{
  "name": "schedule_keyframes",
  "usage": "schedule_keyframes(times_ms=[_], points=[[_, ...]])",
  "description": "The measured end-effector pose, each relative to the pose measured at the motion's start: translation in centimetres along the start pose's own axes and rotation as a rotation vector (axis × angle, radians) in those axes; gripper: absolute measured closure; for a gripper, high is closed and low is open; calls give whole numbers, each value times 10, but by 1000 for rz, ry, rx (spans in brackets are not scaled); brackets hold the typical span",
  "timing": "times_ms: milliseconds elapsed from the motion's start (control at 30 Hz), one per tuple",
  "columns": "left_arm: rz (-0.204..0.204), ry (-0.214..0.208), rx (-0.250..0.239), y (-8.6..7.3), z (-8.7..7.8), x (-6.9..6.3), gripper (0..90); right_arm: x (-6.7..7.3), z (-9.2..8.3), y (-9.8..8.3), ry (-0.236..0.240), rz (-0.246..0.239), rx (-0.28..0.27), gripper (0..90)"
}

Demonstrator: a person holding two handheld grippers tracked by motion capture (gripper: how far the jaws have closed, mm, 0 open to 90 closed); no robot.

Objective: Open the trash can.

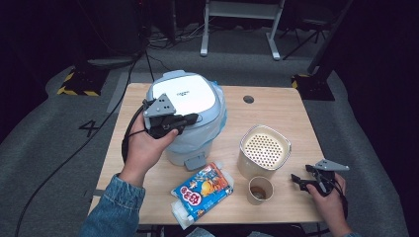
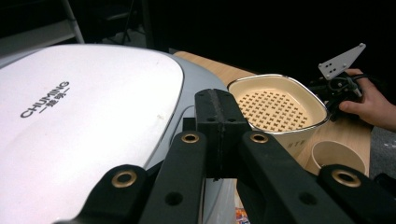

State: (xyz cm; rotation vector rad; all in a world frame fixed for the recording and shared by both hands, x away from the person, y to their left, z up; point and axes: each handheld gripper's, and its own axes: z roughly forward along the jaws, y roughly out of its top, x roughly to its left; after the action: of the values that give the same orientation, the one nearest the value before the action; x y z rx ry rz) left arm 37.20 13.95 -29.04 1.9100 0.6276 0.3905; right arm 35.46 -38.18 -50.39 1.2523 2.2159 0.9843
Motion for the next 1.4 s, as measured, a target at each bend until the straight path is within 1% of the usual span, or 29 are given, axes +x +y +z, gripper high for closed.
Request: schedule_keyframes(times_ms=[167,267,533,567,667,700,733,800,833,867,900,933,967,1000,1033,1100,1167,1267,1333,1400], points=[[-20,16,0,0,1,1,900,0,0,0,0,0,0,210],[-40,16,1,0,2,0,900,0,0,0,-1,0,0,210],[-22,16,28,2,3,-1,900,0,0,0,-1,-1,0,211],[-19,21,29,2,2,-1,900,0,0,0,-1,0,0,211],[-23,16,29,2,2,-1,900,0,0,0,-1,0,0,211],[-16,22,31,2,3,-1,900,0,0,0,-1,-1,0,211],[-20,15,35,2,3,-1,900,0,0,0,-1,-1,0,211],[-35,-4,23,1,3,0,900,0,0,0,-1,0,0,210],[-38,-2,22,1,3,-1,900,0,0,0,-1,0,0,211],[-27,1,22,1,3,-2,898,0,0,0,-1,0,0,211],[-26,-9,11,2,3,-3,823,0,0,0,-1,0,0,210],[-21,-23,-5,2,3,-5,725,0,0,0,-1,0,0,210],[-17,-33,-22,1,3,-6,660,0,0,0,-1,0,0,210],[6,-49,-43,2,2,-9,602,0,0,0,-1,0,0,211],[16,-66,-49,2,1,-11,552,0,0,0,-1,0,0,210],[27,-94,-48,1,-2,-17,518,0,0,0,-1,0,0,210],[41,-115,-30,-1,-5,-22,485,0,0,0,-1,0,0,210],[71,-125,2,-5,-9,-29,463,0,0,0,-2,-2,0,210],[83,-126,27,-11,-11,-33,447,0,0,0,-2,-2,0,211],[87,-131,46,-18,-12,-35,430,1,0,0,-5,1,-1,211]])
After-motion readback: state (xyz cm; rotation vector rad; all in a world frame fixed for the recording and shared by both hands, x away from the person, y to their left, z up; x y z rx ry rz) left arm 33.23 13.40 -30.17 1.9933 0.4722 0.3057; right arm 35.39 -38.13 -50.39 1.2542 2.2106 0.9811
